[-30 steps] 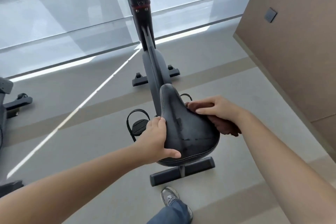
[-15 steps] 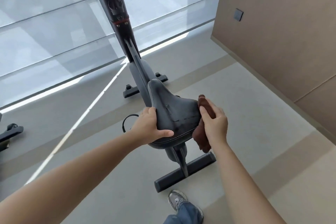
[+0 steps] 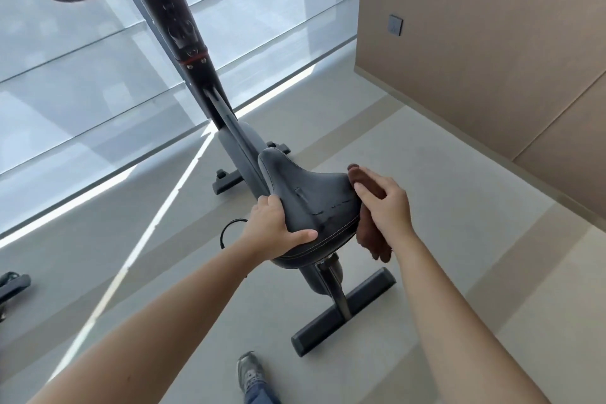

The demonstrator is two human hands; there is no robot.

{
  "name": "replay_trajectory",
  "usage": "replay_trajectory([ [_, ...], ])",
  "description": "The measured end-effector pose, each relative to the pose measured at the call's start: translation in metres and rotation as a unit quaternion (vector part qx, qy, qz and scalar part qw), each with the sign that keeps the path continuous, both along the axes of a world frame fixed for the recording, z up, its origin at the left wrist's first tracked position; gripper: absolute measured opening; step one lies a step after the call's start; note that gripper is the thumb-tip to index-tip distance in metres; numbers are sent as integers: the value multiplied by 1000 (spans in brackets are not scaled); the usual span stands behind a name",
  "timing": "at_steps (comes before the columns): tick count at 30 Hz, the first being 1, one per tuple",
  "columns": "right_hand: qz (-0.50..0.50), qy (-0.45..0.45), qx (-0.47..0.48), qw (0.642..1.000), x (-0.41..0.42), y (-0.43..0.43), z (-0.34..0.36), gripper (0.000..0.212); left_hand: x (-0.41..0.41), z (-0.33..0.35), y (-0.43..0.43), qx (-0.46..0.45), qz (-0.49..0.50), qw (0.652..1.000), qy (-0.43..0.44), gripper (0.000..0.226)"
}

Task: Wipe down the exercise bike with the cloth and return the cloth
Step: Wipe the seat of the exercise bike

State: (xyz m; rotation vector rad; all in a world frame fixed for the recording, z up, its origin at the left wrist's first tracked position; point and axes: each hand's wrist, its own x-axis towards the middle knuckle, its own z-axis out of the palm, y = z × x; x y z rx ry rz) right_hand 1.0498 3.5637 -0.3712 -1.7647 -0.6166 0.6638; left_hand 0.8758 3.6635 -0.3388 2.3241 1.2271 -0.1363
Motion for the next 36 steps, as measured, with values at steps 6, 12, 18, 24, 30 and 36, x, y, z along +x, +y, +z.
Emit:
replay_trajectory([
  [6,-120,-13,0,993,-28,2,-1,32,-3,-4,1,9,-9,1000,-16,78],
  [12,-349,-109,6,931,-112,12,-1,35,-7,-13,-1,10,-8,998,-61,80],
  [18,-418,-153,-25,895,-152,25,1,37,-21,-21,8,0,-53,994,-97,92],
  [24,-482,-160,-25,861,-182,43,8,33,-45,-21,59,12,-221,968,-120,88],
  [30,-426,-207,-53,879,-169,33,6,34,-23,-20,120,124,-452,879,-91,93],
  [36,-356,-204,-67,909,-127,21,5,34,8,-21,154,109,-489,862,-78,90],
])
